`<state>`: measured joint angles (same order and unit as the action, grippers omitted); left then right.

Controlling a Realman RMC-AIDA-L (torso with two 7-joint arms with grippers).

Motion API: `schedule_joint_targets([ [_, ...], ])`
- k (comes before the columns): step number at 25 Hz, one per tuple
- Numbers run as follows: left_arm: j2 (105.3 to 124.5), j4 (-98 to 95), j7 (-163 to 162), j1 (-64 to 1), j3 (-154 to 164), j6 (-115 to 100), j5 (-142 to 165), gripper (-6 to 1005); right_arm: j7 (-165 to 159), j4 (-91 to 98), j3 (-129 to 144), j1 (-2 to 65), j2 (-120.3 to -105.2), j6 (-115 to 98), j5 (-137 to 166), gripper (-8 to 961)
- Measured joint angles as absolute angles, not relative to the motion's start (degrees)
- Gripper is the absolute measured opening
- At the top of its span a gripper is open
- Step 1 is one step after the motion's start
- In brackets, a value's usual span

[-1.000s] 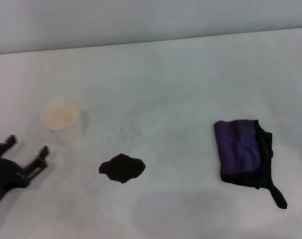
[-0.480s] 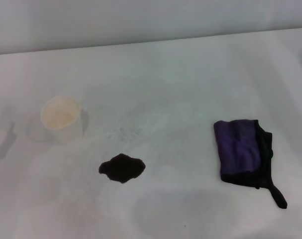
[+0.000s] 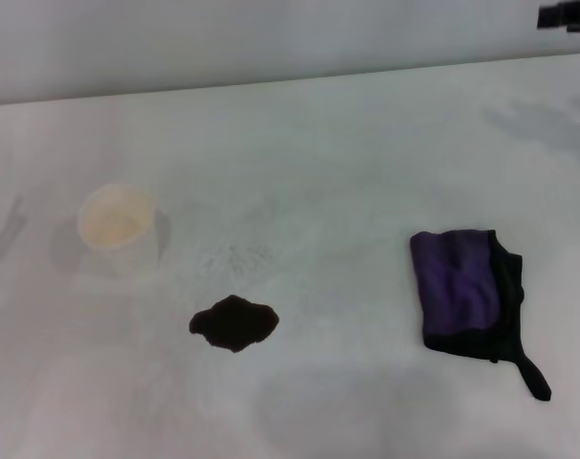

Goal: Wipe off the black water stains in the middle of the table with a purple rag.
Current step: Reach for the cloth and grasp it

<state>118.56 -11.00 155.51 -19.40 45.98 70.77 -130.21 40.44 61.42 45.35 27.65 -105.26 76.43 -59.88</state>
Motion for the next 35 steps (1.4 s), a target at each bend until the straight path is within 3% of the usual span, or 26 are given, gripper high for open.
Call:
schedule_joint_targets([
  [3, 118.46, -12.36, 155.87, -19.54, 45.97, 70.73, -130.80, 892, 33.71, 68.53, 46.07, 32.58, -106.91, 84.08, -45.85, 600],
  [5, 118.46, -13.36, 156.21, -19.47, 45.94, 70.59, -131.15, 892, 30.71, 72.97, 47.79, 35.39, -108.89, 88.18, -36.18, 600],
  [9, 118.30, -14.57, 156.28, -19.58, 45.47, 70.36, -131.38, 892, 26.59, 79.74, 54.35, 39.23, -114.67, 92.79, -17.15, 600],
  [11, 118.29, -15.33, 156.32, -19.71, 45.21, 70.14, -131.40, 892, 22.34, 80.59, 61.39, 39.42, -115.76, 93.12, -11.63, 600],
  [16, 118.29, -16.18, 156.32, -20.05, 45.18, 69.83, -131.48, 893, 12.83, 79.32, 74.69, 38.58, -115.72, 92.04, -11.97, 600],
  [35, 118.29, -17.49, 156.86, -21.47, 42.27, 67.24, -131.45, 892, -1.22, 66.54, 85.64, 35.54, -115.80, 87.15, -27.19, 600],
])
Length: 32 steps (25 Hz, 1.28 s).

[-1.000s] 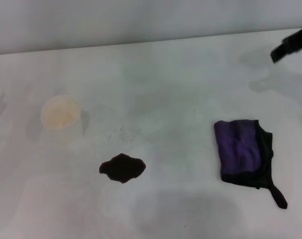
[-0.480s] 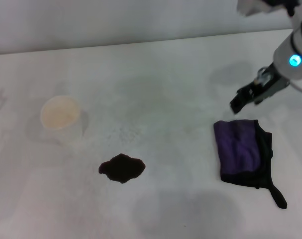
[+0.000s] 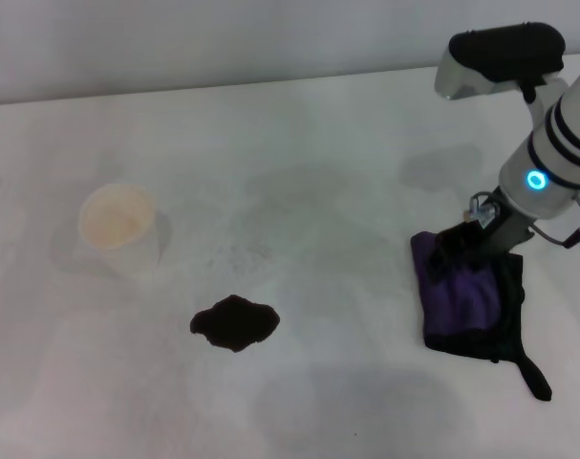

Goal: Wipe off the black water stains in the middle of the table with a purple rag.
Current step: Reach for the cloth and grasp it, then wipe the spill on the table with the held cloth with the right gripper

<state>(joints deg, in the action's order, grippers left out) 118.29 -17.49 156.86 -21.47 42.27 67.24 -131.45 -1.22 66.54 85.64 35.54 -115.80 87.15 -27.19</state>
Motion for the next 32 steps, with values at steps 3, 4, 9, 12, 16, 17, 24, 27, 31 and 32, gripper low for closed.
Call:
schedule_joint_targets([
  [3, 118.30, -17.50, 157.30, -21.76, 42.27, 67.18, -131.33, 892, -1.94, 65.86, 86.76, 35.17, -115.85, 86.25, -27.10, 599],
  [4, 118.30, -17.50, 157.42, -21.82, 42.27, 67.16, -131.30, 892, -2.27, 65.41, 87.31, 35.17, -115.86, 85.91, -27.09, 599],
  [9, 118.30, -17.50, 157.57, -21.86, 42.27, 67.17, -131.21, 892, -3.20, 64.02, 89.26, 35.09, -115.78, 84.59, -26.88, 596],
  [12, 118.30, -17.49, 157.59, -21.64, 42.27, 67.21, -131.08, 892, -3.22, 63.87, 89.83, 35.12, -115.71, 84.33, -26.78, 562],
  [16, 118.30, -17.49, 157.59, -21.23, 42.28, 67.28, -131.07, 892, -3.24, 64.07, 90.06, 35.16, -115.66, 84.55, -26.74, 436],
  [17, 118.30, -17.49, 157.59, -21.16, 42.28, 67.29, -131.07, 892, -3.24, 64.03, 90.09, 35.16, -115.61, 84.60, -26.71, 416],
  [24, 118.30, -17.49, 157.59, -20.92, 42.28, 67.55, -131.15, 893, -3.26, 63.75, 90.57, 35.12, -115.65, 84.95, -25.26, 276],
  [27, 118.35, -17.49, 157.59, -20.91, 42.28, 67.54, -131.18, 893, -3.33, 64.09, 91.26, 35.47, -115.76, 85.38, -25.30, 216],
  [31, 118.37, -17.49, 157.59, -20.91, 42.40, 67.50, -131.38, 893, -3.84, 65.85, 93.13, 35.86, -115.94, 85.46, -26.30, 120],
  [32, 118.37, -17.49, 157.59, -20.92, 42.44, 67.49, -131.38, 892, -3.89, 66.43, 93.74, 35.93, -115.99, 85.36, -26.87, 96],
])
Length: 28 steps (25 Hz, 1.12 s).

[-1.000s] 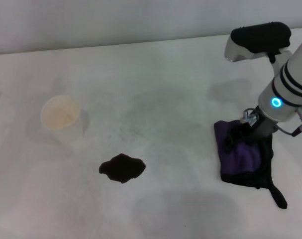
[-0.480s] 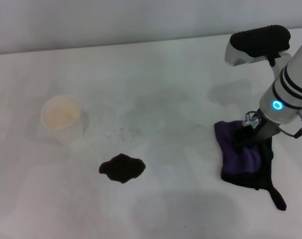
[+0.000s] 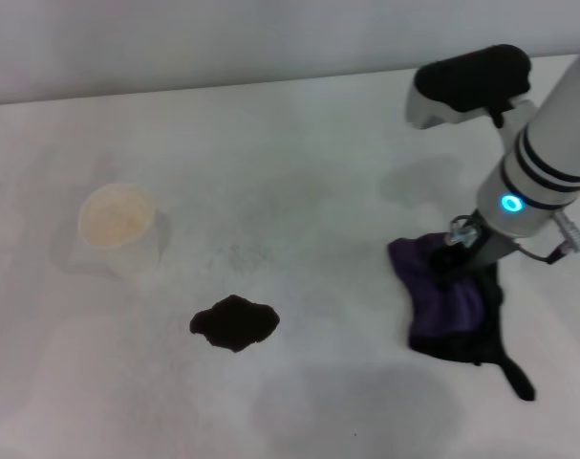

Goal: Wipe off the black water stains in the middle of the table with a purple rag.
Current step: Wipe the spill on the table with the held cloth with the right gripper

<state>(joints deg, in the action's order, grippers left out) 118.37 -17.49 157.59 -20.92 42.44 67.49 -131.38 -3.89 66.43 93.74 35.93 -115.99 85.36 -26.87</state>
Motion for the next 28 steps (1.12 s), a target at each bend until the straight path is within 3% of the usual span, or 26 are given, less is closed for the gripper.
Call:
schedule_joint_targets([
  [5, 118.39, -17.49, 157.58, -21.01, 42.62, 67.47, -131.21, 892, -5.02, 69.15, 99.35, 37.65, -116.13, 83.01, -30.33, 58],
  [20, 117.64, -19.28, 157.59, -19.29, 42.71, 66.64, -130.71, 892, -6.04, 63.04, 125.02, 53.71, -116.20, 66.91, -49.41, 56],
  [28, 117.82, -19.78, 157.59, -18.51, 42.80, 67.05, -130.69, 893, -5.05, 63.05, 132.07, 56.63, -116.19, 62.07, -56.85, 56],
])
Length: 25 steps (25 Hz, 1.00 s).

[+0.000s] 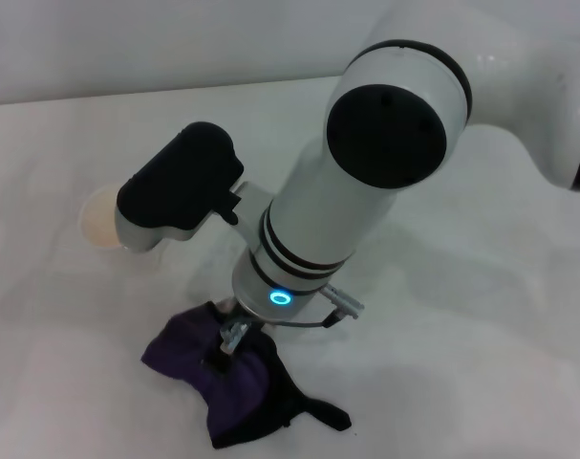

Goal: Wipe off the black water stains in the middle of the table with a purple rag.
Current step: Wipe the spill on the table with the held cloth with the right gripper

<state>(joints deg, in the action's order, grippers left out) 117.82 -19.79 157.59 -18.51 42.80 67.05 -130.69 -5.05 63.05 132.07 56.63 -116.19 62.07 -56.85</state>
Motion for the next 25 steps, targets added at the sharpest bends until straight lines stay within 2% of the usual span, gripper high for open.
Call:
schedule_joint_targets([
  [14, 118.06, -19.64, 157.58, -18.11, 42.78, 66.61, -130.69, 892, -5.40, 55.54, 127.52, 58.87, -116.18, 63.28, -43.64, 57],
  [20, 118.13, -19.78, 157.58, -18.30, 42.77, 66.39, -130.69, 892, -5.22, 58.45, 129.70, 59.02, -116.19, 62.72, -47.98, 56],
  [25, 118.16, -19.76, 157.59, -18.51, 42.70, 66.29, -130.69, 893, -7.51, 60.72, 136.30, 62.88, -116.19, 60.79, -54.86, 54],
])
